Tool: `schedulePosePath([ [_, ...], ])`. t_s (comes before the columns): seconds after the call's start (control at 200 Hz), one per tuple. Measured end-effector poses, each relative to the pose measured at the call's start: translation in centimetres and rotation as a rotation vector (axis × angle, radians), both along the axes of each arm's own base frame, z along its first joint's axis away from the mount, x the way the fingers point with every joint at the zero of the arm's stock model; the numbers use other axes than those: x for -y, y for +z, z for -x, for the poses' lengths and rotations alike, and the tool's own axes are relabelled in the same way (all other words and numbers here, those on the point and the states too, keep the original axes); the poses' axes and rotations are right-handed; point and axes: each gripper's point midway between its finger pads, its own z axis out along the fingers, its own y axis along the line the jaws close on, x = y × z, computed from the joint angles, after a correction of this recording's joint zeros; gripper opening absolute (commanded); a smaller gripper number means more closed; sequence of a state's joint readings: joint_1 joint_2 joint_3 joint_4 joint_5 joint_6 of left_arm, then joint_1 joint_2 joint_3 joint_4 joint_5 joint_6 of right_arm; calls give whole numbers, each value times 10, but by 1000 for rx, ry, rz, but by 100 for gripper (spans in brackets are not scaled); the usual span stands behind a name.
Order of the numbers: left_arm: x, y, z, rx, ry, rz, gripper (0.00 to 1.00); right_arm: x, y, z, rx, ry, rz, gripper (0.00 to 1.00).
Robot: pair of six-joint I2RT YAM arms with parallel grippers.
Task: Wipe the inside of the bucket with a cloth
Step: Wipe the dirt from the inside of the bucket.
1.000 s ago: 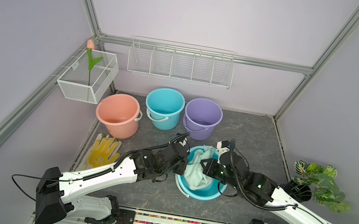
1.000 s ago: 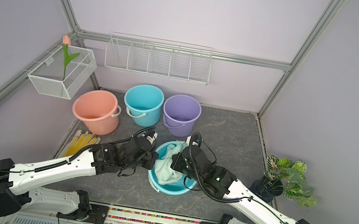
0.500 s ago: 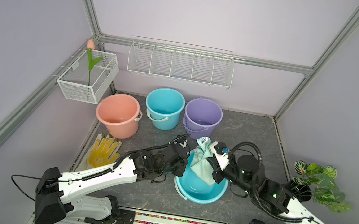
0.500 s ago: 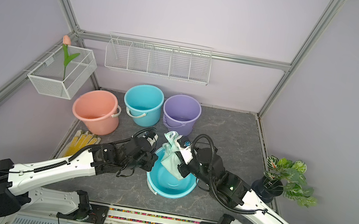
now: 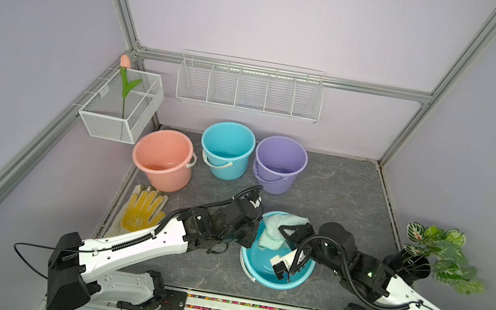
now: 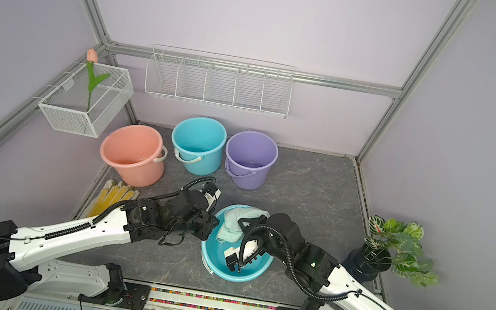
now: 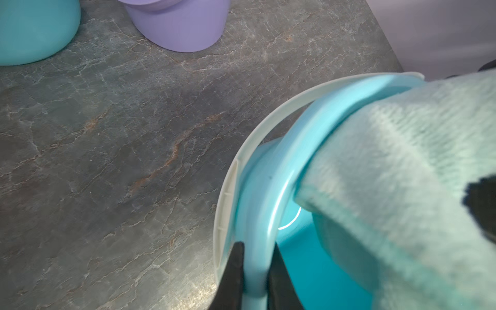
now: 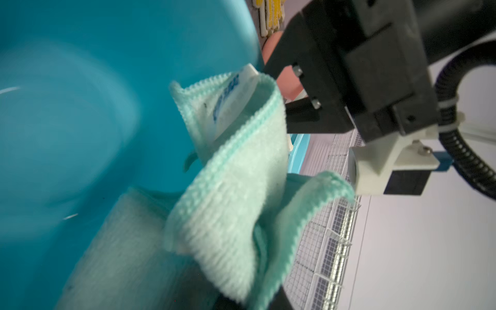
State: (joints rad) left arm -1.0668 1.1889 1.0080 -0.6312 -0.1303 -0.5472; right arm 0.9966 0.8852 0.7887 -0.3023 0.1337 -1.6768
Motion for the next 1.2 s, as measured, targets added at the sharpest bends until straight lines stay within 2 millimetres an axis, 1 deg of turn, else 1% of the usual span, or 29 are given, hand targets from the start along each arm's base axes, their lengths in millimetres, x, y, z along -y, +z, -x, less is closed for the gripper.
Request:
schedulePosePath([
  [0.1,0,-2,2,-6,-14,-7,0,-8,1,-4,86,65,80,7],
  [0.18,0,-3,4,-14,-26,-10,0,-14,-2,-7,126,102,129,7],
  [0.39,3,-2,8,-27,-61,-23,0,-32,-29,-13,144,178,232,7],
  [0.63,-2,-6,5,-34,-48,-42,0,-47,-54,-17,120,218,263,7],
  [0.73,-3,-6,5,-35,-47,-43,0,-50,-73,-15,93,231,277,7],
  [0.86,-2,-5,5,-33,-55,-40,0,-51,-110,-13,27,241,317,7],
  [0.95,-1,-5,6,-32,-66,-38,0,-51,-131,-12,-14,238,336,7],
  [1.2,1,-1,8,-32,-83,-26,0,-52,-168,-14,-116,211,343,7],
])
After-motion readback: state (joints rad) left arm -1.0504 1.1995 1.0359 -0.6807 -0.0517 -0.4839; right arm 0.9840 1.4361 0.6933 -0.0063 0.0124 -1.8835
